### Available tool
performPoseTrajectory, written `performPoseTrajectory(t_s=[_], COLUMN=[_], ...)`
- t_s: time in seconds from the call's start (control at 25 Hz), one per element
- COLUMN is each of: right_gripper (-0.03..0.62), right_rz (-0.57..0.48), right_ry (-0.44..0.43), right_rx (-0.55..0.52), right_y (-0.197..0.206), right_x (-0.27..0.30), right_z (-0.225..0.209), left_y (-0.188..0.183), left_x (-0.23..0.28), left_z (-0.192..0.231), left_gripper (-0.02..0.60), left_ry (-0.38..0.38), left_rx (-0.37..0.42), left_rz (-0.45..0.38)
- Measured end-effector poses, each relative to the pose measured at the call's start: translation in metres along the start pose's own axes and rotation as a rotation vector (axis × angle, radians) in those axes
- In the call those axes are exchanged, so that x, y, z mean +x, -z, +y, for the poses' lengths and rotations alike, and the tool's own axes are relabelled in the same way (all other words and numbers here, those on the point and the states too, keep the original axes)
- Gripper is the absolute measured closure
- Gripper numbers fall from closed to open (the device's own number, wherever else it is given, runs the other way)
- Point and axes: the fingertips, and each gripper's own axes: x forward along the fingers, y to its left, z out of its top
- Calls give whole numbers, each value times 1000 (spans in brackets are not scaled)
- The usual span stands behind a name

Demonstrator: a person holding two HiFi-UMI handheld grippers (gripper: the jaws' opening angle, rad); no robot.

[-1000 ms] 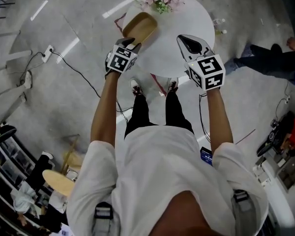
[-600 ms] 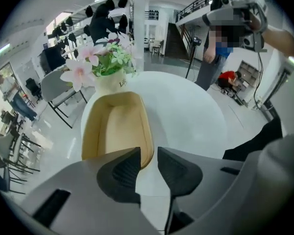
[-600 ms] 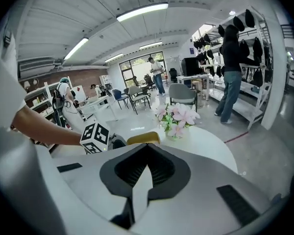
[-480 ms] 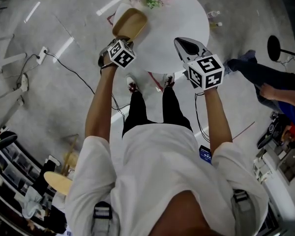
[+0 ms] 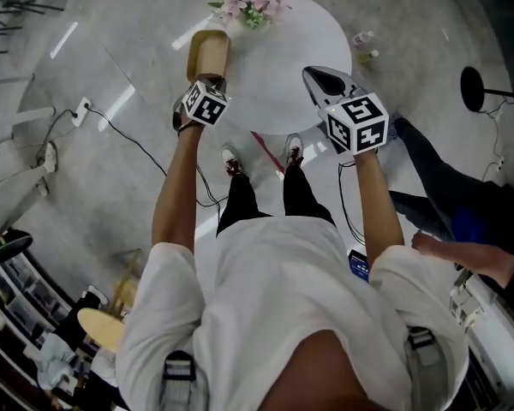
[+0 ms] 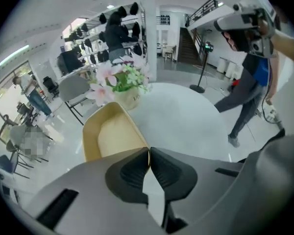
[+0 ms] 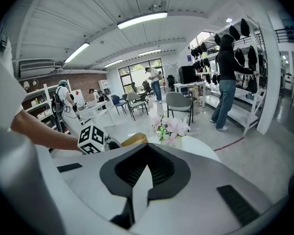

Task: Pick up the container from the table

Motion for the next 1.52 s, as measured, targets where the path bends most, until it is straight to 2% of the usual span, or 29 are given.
performPoseTrajectory(t_s=[0.2,0.32,0.6,0.8,0.96,1.2,1.52], right_gripper=[580,580,580,580,580,580,580], right_rz=[-58,-101,-208,-286,-318,-394,-465], right_ry=[14,37,105,150,189,170,151], right_rx=[-57,-105,-207,-282,-338,-393,-454], right_y=[-39,-63,-127,-166,-190,-221,-249], right_x=[-25,-38,-76,-102,-118,-139,-160], right_z=[-1,-6,-8,1,13,38,71], left_y=[-24,-44,-107,-149,-174,-201,-221], left_x=[-53,-85,-183,-249,-298,-370,-427], left_z=[19,32,56,59,54,43,26], left_gripper=[552,552,552,552,552,552,552], left_ry=[-74,-130,-240,-313,-335,-378,-417], left_rx=[-112,-140,-174,-131,-103,-28,42], left_rz=[-112,-189,-435,-617,-736,-887,-960])
